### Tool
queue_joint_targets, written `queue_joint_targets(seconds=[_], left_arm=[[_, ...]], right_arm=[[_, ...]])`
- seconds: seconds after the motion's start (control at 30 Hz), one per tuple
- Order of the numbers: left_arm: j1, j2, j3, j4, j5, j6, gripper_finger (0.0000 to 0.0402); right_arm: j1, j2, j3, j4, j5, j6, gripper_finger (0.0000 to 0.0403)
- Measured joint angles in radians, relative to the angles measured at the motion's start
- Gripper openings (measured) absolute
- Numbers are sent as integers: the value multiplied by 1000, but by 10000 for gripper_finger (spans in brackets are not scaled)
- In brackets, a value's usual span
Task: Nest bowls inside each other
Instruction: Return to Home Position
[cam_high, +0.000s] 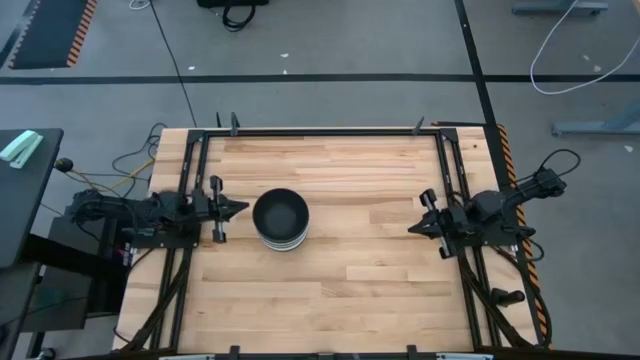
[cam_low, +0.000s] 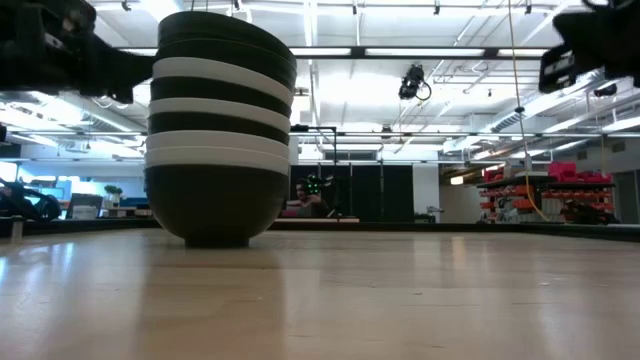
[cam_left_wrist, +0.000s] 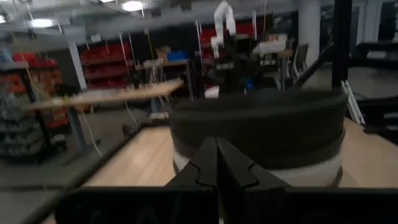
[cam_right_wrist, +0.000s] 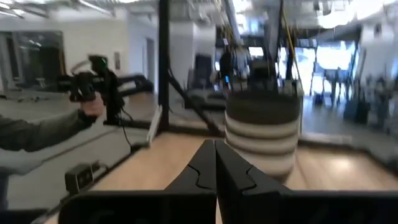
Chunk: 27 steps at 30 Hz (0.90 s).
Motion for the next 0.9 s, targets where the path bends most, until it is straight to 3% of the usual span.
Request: queue_joint_targets(seconds=[0.3,0.67,0.9], left_arm=[[47,0,2,-147,-24,-109,2],[139,14,3,-163,-19,-100,1],[232,107,3,-166,-21,-107,2]], right_arm=[[0,0,0,-133,63,92,0],[-65,81,13,-160,84,126,0],[-136,136,14,-165,90,130,0]])
